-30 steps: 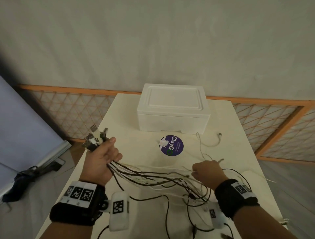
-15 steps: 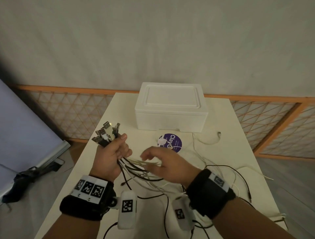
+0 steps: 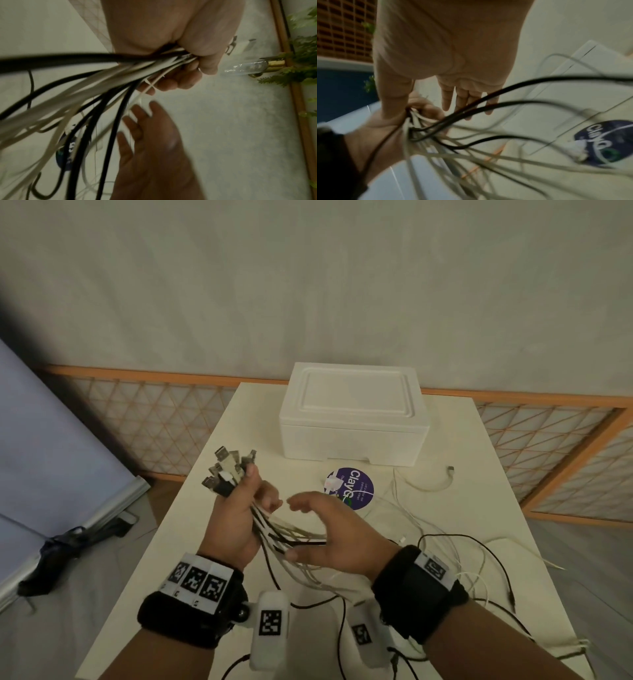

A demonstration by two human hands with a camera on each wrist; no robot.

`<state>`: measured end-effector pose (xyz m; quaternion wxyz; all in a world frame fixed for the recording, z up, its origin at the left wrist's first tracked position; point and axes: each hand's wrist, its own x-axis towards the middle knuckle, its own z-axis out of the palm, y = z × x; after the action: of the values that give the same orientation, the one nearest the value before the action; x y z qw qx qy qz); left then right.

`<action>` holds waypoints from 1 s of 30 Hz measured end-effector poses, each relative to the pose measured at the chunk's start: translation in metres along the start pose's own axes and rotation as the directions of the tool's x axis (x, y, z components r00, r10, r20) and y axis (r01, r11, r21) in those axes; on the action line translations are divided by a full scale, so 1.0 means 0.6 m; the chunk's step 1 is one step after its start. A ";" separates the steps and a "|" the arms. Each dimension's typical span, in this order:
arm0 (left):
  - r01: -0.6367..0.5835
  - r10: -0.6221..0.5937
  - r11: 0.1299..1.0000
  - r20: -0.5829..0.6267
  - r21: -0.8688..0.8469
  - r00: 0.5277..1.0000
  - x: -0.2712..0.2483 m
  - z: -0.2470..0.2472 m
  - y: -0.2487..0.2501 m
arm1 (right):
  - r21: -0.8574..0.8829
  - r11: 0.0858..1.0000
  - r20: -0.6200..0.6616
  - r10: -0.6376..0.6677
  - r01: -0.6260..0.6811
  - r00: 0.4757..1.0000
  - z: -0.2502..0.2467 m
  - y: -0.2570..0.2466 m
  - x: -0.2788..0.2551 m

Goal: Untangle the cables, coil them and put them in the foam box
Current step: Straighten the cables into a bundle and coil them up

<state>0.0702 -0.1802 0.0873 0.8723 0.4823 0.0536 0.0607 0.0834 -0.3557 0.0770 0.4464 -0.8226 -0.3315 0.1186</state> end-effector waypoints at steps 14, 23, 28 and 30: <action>0.184 -0.193 0.972 0.045 0.145 0.980 0.005 0.022 -0.004 | -0.329 0.940 0.090 0.121 -0.085 0.989 0.015 -0.005 0.034; 0.204 -0.220 0.973 -0.175 -0.105 0.960 0.011 0.009 -0.009 | -0.130 0.959 0.155 0.269 -0.251 0.950 0.004 -0.007 0.018; 0.145 -0.176 0.968 -0.142 -0.203 0.974 0.018 -0.006 0.013 | -0.320 0.914 0.061 0.283 -0.250 0.957 0.032 -0.019 0.025; 0.125 -0.167 0.954 -0.137 -0.272 0.976 0.028 -0.041 0.046 | -0.547 0.802 0.094 0.345 -0.241 0.934 0.012 0.001 0.003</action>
<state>0.0818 -0.1427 0.0970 0.9233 0.3512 0.1501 0.0404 0.0814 -0.3498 0.0727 0.1464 -0.9394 -0.2602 0.1688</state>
